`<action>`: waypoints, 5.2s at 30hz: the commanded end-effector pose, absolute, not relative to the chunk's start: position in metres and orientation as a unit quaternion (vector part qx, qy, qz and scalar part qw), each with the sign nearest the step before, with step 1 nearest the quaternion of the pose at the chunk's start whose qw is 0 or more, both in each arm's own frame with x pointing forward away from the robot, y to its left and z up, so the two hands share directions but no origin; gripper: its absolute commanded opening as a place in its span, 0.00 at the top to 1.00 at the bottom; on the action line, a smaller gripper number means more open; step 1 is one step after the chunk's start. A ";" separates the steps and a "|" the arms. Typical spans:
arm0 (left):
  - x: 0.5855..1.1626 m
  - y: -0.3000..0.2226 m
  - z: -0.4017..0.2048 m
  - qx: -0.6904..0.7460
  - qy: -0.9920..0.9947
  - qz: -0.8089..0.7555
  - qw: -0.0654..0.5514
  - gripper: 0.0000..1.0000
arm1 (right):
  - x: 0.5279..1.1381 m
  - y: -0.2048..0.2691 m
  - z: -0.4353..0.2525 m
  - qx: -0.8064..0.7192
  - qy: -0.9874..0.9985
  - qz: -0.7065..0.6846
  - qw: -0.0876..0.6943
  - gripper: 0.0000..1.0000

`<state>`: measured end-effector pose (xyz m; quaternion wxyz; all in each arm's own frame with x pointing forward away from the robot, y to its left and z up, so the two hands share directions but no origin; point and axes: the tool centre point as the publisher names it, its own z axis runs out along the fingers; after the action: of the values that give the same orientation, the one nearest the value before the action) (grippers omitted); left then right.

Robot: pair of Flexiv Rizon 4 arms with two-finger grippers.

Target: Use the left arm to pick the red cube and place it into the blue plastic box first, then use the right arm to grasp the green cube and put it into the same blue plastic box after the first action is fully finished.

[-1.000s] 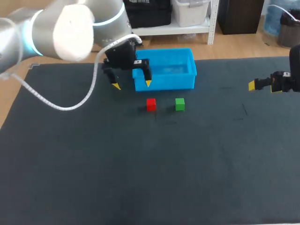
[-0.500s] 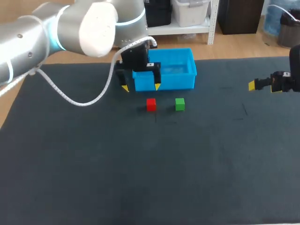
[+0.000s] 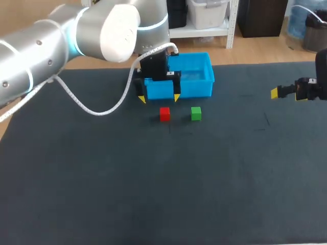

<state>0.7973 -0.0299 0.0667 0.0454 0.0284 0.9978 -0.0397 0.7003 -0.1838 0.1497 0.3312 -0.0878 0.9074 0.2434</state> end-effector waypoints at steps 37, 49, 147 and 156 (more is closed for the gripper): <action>0.809 -0.035 0.002 -0.005 0.999 -0.024 0.048 0.00 | 0.700 -0.184 0.150 -0.088 0.907 0.243 0.331 0.00; 0.810 -0.036 -0.005 -0.008 0.999 -0.015 0.047 0.89 | 0.700 -0.184 0.150 -0.088 0.907 0.243 0.331 0.00; 0.901 -0.020 0.117 0.119 0.955 -0.104 0.250 1.00 | 0.700 -0.184 0.150 -0.088 0.907 0.243 0.331 0.00; 0.922 -0.024 0.107 0.128 0.953 -0.108 0.251 1.00 | 0.700 -0.184 0.150 -0.088 0.907 0.243 0.331 0.00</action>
<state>0.9069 -0.0197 0.1105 0.2588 0.1249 0.9519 -0.1062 0.7003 -0.1838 0.1497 0.3312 -0.0878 0.9074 0.2434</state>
